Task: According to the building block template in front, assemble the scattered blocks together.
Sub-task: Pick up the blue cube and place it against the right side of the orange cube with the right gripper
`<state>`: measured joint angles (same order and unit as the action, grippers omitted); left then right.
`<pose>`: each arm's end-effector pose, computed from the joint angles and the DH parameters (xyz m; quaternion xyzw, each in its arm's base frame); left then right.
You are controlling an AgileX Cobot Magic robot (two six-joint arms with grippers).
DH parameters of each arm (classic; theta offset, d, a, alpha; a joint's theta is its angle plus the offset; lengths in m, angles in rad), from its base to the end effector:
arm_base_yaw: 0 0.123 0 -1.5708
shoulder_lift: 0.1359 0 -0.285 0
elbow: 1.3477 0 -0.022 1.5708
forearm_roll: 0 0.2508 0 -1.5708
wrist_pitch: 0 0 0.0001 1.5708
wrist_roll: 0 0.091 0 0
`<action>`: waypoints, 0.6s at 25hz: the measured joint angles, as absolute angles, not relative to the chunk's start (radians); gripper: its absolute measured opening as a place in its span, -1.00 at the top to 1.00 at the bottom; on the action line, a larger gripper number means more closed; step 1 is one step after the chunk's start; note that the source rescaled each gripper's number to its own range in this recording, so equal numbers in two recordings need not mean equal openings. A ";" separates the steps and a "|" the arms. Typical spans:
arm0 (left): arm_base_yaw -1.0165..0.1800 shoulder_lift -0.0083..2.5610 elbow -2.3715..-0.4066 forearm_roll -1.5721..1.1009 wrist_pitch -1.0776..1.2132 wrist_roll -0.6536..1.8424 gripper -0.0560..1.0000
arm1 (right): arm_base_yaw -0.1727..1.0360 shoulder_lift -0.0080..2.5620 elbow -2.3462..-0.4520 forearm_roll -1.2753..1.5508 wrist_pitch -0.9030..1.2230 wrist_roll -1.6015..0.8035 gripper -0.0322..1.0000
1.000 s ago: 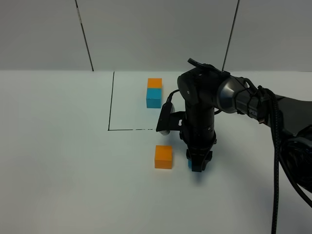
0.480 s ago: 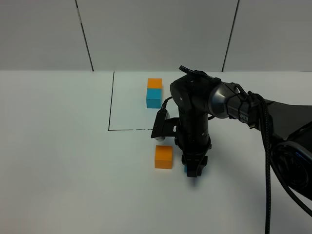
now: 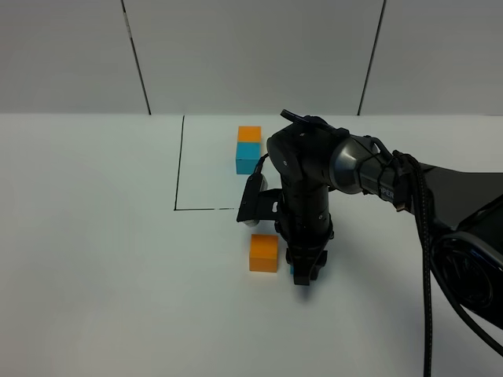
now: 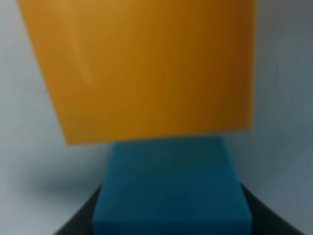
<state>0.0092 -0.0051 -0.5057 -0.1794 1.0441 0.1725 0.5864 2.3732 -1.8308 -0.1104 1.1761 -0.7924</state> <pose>-0.0062 -0.0141 0.2812 0.0719 0.8395 -0.0410 0.5370 0.3878 0.2465 0.1106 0.6524 -0.7556 0.0469 0.0352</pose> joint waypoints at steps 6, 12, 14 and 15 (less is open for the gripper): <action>0.009 -0.005 -0.506 -0.179 1.044 0.173 0.45 | 0.597 2.373 -1.831 -0.112 1.156 -0.791 0.94; 0.009 -0.005 -0.506 -0.179 1.044 0.173 0.45 | 0.605 2.373 -1.832 -0.108 1.144 -0.788 0.94; 0.009 -0.005 -0.506 -0.179 1.044 0.173 0.45 | 0.607 2.373 -1.832 -0.106 1.141 -0.788 0.94; 0.009 -0.005 -0.506 -0.179 1.044 0.173 0.45 | 0.607 2.373 -1.832 -0.106 1.140 -0.789 0.94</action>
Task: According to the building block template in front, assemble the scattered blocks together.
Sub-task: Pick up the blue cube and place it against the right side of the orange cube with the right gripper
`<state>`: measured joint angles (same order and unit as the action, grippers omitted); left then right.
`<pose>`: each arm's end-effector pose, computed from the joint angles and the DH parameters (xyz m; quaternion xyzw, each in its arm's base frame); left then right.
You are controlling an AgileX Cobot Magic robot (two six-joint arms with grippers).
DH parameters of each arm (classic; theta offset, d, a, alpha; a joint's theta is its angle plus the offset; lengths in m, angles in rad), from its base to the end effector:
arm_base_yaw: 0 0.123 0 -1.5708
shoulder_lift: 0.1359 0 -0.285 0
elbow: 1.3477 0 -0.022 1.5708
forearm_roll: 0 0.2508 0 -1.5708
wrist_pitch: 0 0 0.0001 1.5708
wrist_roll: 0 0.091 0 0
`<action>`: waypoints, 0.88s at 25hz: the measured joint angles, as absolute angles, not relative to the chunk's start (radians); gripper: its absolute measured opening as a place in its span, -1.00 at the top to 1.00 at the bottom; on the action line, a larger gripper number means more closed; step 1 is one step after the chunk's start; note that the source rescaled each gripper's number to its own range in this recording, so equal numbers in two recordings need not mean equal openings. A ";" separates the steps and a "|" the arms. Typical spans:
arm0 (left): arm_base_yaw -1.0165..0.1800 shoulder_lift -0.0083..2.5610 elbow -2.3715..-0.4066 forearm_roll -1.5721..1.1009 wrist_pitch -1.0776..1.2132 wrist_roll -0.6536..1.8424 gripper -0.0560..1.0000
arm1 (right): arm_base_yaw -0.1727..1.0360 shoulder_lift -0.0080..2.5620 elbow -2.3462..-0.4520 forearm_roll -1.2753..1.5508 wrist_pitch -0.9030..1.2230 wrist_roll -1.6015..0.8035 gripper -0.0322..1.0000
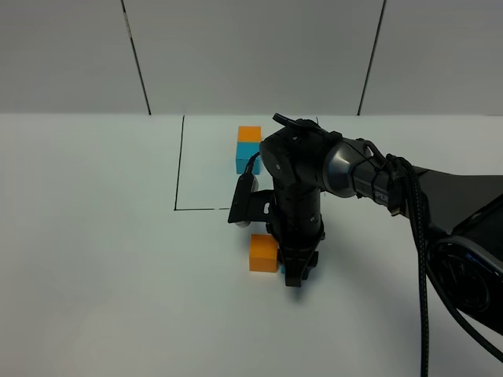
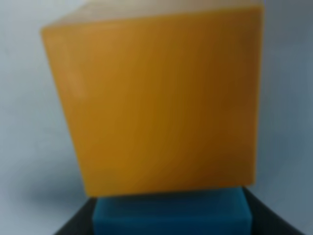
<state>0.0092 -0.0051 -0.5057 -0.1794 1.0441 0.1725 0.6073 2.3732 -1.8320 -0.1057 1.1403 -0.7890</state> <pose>-0.0062 -0.0141 0.2812 0.0719 0.8395 -0.0410 0.5370 0.3851 0.2570 0.1107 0.6592 -0.7504 0.0465 0.0160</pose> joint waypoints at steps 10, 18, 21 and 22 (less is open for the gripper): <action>0.009 -0.005 -0.506 -0.179 1.044 0.173 0.45 | 0.616 2.373 -1.832 -0.103 1.128 -0.804 0.94; 0.009 -0.005 -0.506 -0.179 1.044 0.173 0.45 | 0.618 2.373 -1.832 -0.099 1.111 -0.819 0.94; 0.009 -0.005 -0.506 -0.179 1.044 0.173 0.45 | 0.618 2.373 -1.832 -0.099 1.110 -0.832 0.94; 0.009 -0.005 -0.506 -0.179 1.044 0.173 0.45 | 0.618 2.373 -1.832 -0.099 1.110 -0.835 0.94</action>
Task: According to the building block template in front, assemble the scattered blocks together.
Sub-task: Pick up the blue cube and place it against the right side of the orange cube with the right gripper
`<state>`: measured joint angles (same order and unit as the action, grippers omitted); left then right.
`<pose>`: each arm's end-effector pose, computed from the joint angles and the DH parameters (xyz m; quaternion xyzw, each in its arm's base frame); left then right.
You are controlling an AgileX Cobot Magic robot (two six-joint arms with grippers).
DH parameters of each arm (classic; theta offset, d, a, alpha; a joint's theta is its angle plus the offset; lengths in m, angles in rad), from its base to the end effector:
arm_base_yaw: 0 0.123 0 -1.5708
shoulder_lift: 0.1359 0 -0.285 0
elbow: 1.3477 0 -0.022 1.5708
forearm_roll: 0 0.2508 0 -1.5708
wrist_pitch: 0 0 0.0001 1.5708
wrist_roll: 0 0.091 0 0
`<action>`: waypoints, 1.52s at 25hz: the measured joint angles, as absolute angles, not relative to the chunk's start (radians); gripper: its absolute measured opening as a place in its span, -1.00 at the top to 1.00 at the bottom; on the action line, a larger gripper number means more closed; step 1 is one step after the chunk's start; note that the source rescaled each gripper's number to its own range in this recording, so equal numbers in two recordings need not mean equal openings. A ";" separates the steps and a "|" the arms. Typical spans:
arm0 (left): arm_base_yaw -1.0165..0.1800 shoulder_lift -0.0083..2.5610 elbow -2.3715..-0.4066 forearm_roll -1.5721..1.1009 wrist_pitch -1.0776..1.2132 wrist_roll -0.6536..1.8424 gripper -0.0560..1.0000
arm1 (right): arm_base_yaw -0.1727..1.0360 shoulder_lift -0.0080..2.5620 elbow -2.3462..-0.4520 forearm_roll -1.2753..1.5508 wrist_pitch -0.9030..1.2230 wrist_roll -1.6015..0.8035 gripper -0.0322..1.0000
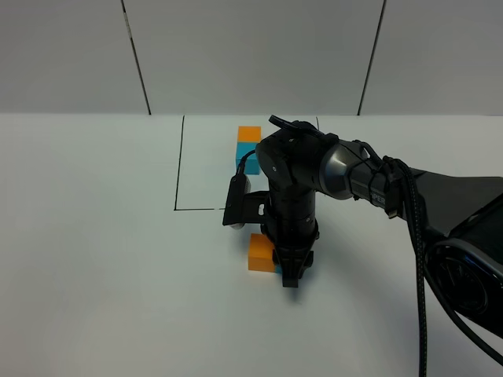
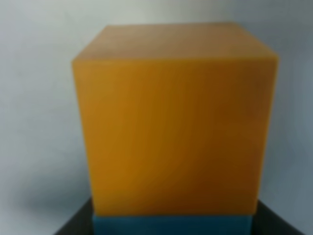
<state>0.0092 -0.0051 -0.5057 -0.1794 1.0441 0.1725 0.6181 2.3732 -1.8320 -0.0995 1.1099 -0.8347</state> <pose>-0.0062 -0.0141 0.2812 0.0719 0.8395 -0.0410 0.5370 0.3842 0.2632 0.1106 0.6798 -0.7321 0.0447 0.0014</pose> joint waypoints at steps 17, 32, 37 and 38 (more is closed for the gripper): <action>0.009 -0.005 -0.506 -0.179 1.044 0.173 0.45 | 0.618 2.373 -1.832 -0.088 1.119 -0.889 0.94; 0.009 -0.005 -0.506 -0.179 1.044 0.173 0.45 | 0.623 2.192 -1.829 -0.047 1.173 -0.711 -0.99; 0.009 -0.005 -0.506 -0.179 1.044 0.173 0.45 | 0.612 2.022 -1.829 -0.038 1.210 -0.584 -1.00; 0.009 -0.005 -0.506 -0.179 1.044 0.173 0.45 | 0.602 1.992 -1.829 -0.025 1.211 -0.562 -1.00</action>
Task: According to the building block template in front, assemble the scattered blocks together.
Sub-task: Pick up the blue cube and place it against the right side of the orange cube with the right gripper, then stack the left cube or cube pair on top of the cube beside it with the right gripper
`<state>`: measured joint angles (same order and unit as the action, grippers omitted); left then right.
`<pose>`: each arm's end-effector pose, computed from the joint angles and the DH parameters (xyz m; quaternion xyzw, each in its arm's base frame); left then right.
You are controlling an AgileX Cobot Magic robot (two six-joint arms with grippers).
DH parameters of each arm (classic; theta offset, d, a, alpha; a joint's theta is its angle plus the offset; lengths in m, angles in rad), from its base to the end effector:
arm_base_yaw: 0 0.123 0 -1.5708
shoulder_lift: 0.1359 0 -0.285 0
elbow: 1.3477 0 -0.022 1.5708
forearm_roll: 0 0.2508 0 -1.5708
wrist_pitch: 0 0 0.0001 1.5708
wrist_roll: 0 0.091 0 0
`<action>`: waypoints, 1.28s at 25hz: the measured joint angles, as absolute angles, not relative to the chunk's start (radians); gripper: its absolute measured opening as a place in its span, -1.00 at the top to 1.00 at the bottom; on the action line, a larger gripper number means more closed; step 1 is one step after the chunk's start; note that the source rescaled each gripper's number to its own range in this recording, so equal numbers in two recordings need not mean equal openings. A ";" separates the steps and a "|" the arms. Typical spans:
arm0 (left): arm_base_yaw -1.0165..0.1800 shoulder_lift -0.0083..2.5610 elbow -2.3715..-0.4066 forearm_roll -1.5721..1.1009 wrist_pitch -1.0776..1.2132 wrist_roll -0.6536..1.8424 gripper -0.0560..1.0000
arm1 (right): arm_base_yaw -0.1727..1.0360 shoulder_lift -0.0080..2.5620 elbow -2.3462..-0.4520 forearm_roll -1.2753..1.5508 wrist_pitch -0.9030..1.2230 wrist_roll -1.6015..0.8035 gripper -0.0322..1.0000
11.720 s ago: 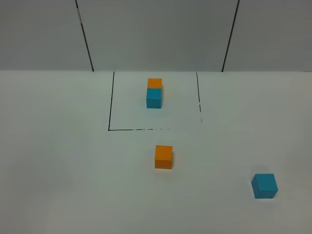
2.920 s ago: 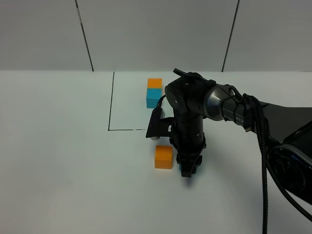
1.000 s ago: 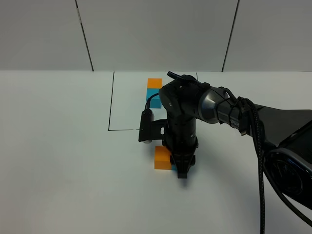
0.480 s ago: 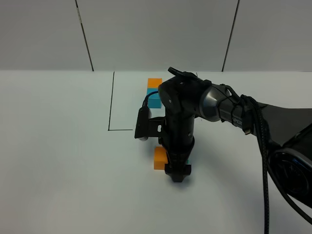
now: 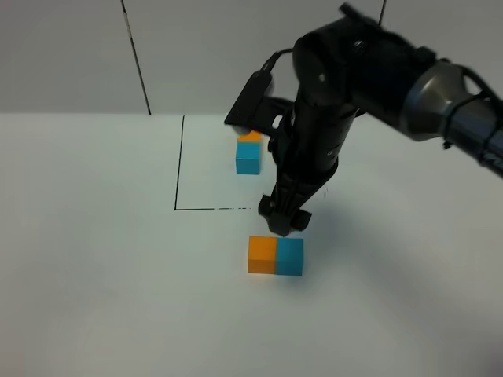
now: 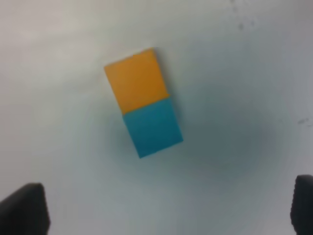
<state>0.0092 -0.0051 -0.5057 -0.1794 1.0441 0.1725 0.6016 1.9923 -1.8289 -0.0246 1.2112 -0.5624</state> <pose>-0.0062 -0.0141 0.2812 0.0719 0.8395 -0.0410 0.5370 0.3539 0.2404 0.2803 -0.5464 0.8255 -0.0092 0.1414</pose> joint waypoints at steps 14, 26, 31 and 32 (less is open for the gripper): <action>0.009 -0.005 -0.506 -0.179 1.044 0.173 0.45 | -0.044 1.457 -1.382 0.126 0.931 -0.366 -1.00; 0.009 -0.005 -0.506 -0.179 1.044 0.173 0.45 | -0.282 0.786 -0.739 0.116 0.959 -0.244 -1.00; 0.009 -0.005 -0.506 -0.179 1.044 0.173 0.45 | -0.254 0.570 -0.623 0.139 1.016 -0.211 -1.00; 0.009 -0.005 -0.506 -0.179 1.044 0.173 0.45 | -0.236 0.532 -0.605 0.139 1.022 -0.196 -1.00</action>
